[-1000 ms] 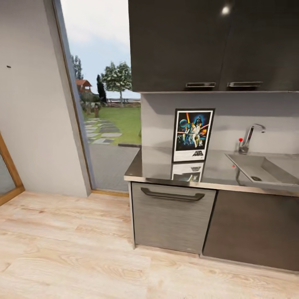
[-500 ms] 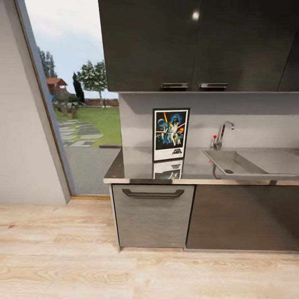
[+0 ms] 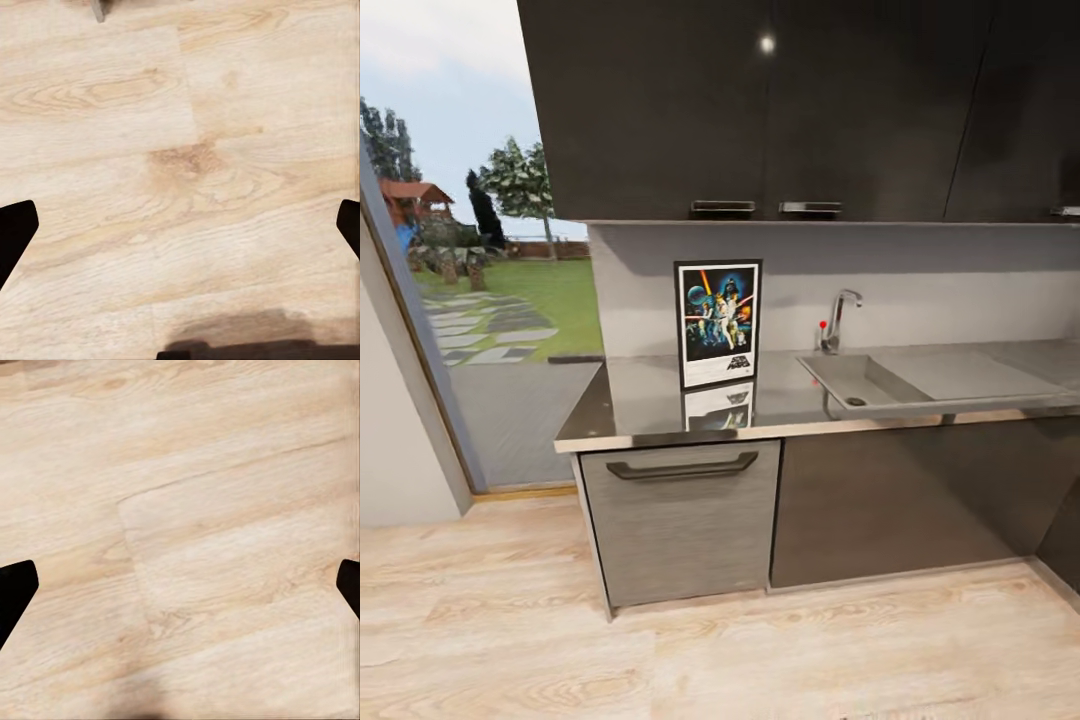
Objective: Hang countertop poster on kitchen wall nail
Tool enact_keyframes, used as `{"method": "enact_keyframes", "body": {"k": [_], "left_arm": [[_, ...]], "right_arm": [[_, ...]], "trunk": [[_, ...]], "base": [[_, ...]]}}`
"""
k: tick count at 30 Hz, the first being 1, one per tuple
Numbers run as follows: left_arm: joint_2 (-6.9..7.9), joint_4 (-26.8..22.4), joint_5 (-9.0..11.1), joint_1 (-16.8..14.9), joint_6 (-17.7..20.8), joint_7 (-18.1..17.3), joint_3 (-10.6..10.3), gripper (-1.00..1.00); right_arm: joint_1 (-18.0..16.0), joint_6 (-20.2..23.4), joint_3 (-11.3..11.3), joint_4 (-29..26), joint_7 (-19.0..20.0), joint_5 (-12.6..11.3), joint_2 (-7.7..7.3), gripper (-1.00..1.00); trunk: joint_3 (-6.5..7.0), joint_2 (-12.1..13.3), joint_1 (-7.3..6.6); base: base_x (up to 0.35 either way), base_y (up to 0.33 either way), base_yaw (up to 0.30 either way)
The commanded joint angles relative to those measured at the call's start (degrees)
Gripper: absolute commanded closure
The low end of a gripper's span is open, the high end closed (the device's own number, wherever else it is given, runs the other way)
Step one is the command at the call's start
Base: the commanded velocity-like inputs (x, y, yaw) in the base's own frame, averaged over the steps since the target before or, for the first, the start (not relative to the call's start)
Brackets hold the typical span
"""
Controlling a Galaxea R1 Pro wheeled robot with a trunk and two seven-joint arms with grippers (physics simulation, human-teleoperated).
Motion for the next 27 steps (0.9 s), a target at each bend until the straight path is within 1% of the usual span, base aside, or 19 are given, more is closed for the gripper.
{"method": "enact_keyframes", "body": {"k": [1,6,20,21,23,24,25,26,27], "left_arm": [[-0.01,-0.08,-0.4,0.03,-0.1,0.0,0.05,-1.0],[-0.02,-0.08,-0.4,0.03,-0.1,-0.03,0.05,-1.0],[0.0,-0.08,-0.36,0.03,-0.1,-0.05,0.09,-1.0],[0.09,-4.2,-0.07,0.01,-2.36,-0.44,0.22,-1.0],[0.12,-8.22,0.0,0.02,-2.62,-0.59,0.21,-1.0],[0.13,-11.57,0.02,0.02,-2.33,-0.68,0.16,-1.0],[0.1,-20.89,0.03,0.02,-0.01,-0.85,-0.02,-1.0],[0.08,-23.77,0.03,0.03,1.48,-0.88,-0.21,-1.0],[-0.02,-31.27,0.07,0.03,7.24,-1.07,-1.27,-1.0]], "right_arm": [[-0.05,-0.21,-0.1,0.07,-0.02,-0.01,0.02,-1.0],[-0.05,-0.21,-0.07,0.07,-0.03,0.05,0.02,-1.0],[-0.05,-0.27,0.04,-0.08,0.08,0.19,0.1,-1.0],[-0.05,-3.43,-0.09,-0.26,-1.02,0.44,-0.07,-1.0],[-0.05,-5.12,-0.1,-0.27,-2.04,0.47,-0.14,-1.0],[-0.05,-6.1,-0.1,-0.25,-2.81,0.48,-0.3,-1.0],[-0.05,-8.33,-0.1,-0.22,-4.5,0.5,-0.83,-1.0],[-0.05,-8.85,-0.1,-0.23,-4.85,0.5,-1.01,-1.0],[-0.05,-9.86,-0.1,-0.3,-5.54,0.51,-1.57,-1.0]], "trunk": [[-0.05,-0.03,0.0],[-0.05,-0.03,0.0],[-0.05,-0.03,0.0],[-0.05,-0.03,0.0],[-0.05,-0.03,0.0],[-0.05,-0.03,0.0],[-0.05,-0.03,0.0],[-0.05,-0.03,0.0],[-0.05,-0.03,0.0]], "base": [[0.0,0.0,-0.3],[0.0,0.0,-0.235],[0.0,0.0,-0.017],[0.0,0.0,0.0],[0.0,0.0,0.0],[0.0,0.0,0.0],[0.0,0.0,0.0],[0.0,0.0,0.0],[0.0,0.0,0.0]]}}
